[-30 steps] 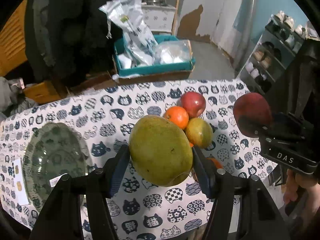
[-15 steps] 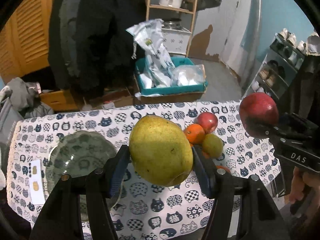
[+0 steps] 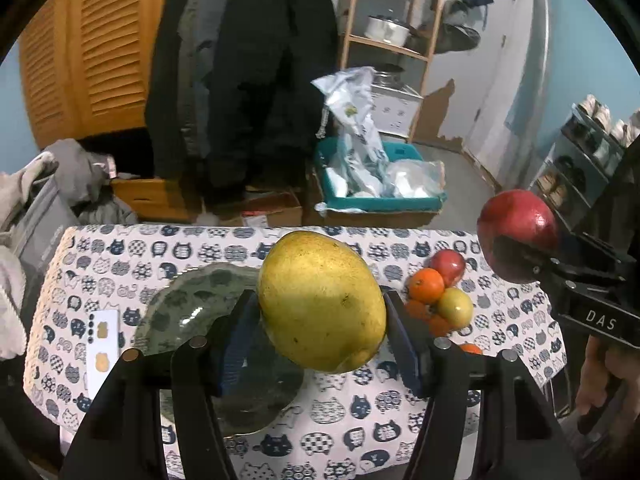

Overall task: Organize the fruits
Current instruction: 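Lift and carry the apple with the right tool while the left tool lowers the pear into the bowl, then open the left tool to release the pear while the right tool lowers the apple into the bowl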

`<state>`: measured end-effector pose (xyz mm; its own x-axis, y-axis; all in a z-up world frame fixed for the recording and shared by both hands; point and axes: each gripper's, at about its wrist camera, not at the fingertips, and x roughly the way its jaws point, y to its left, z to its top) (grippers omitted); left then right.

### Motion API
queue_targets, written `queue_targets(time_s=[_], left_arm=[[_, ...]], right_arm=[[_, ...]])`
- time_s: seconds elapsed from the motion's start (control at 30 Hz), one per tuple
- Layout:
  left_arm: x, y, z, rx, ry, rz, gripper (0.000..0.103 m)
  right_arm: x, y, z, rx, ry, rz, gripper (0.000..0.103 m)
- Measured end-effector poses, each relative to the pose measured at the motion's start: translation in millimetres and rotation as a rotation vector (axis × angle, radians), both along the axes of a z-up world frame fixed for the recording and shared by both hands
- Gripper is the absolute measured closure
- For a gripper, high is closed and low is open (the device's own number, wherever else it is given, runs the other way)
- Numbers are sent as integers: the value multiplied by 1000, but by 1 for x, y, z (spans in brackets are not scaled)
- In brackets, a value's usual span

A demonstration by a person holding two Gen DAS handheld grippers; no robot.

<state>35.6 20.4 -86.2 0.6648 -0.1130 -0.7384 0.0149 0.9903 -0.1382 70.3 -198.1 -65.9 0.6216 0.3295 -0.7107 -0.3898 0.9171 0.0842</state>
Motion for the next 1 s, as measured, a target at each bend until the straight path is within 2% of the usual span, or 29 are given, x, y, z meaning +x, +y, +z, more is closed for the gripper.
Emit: queue_targets(time_s=[0.33,0.6,0.8,0.9,1.0], left_arm=[[-6,50,-9,-5,8,85,39],[-6,86,-26,-13,47,147,42],[14,106,-85,-81,194,172,44],[23,109,-111,-30,247,189,45],[29,113,-130,-24,282,198,48]], right_arm=[[9,60,-5,9,29,76,31],[15,110,-17,3,60,140,31],[29,148,-56,-17,152,186,31],[36,163,-79,-48,185,207,31],[41,173,-102,-58,241,219,31]])
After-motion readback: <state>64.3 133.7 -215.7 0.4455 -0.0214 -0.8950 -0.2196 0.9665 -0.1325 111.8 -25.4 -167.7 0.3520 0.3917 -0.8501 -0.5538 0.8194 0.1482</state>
